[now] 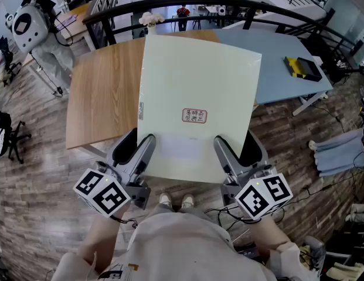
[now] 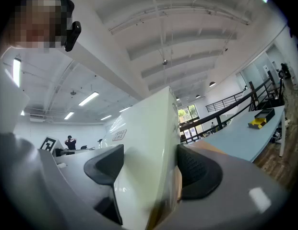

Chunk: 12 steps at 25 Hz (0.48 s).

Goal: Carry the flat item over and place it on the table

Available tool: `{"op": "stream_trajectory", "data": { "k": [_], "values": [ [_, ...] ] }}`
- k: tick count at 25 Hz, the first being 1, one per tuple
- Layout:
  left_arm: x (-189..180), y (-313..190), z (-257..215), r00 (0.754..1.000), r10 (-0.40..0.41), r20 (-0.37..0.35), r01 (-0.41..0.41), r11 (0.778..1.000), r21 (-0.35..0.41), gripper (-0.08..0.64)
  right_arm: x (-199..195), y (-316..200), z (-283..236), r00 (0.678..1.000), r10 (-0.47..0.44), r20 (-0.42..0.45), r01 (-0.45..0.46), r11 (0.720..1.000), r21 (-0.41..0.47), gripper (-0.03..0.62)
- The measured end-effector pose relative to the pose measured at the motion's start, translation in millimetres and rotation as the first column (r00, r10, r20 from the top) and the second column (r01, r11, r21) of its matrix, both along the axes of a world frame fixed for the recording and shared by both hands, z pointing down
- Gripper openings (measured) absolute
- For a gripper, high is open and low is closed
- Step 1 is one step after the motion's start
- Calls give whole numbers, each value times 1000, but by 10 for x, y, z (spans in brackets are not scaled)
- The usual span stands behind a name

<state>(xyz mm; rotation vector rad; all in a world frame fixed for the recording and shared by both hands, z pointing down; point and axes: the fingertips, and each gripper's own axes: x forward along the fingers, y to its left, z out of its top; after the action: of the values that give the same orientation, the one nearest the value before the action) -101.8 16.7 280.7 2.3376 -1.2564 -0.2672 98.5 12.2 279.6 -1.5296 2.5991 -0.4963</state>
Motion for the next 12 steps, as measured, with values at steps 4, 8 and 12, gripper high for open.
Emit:
{"op": "stream_trajectory", "data": {
  "k": [4,8,12],
  "values": [
    [46,-31,-3,1000,2,4,-2,1000,2,196,44,-18,9,1000,8,1,-8,1000,-1,341],
    [81,-100,-28,1000,5,3,-5,1000,12,196,76,-80,-16,1000,13,-3,-13,1000,13,341],
    [39,-132,-50,1000,-3,-2,3,1000,18,195,36,-139,-39,1000,2,-4,-2,1000,19,342]
  ]
}}
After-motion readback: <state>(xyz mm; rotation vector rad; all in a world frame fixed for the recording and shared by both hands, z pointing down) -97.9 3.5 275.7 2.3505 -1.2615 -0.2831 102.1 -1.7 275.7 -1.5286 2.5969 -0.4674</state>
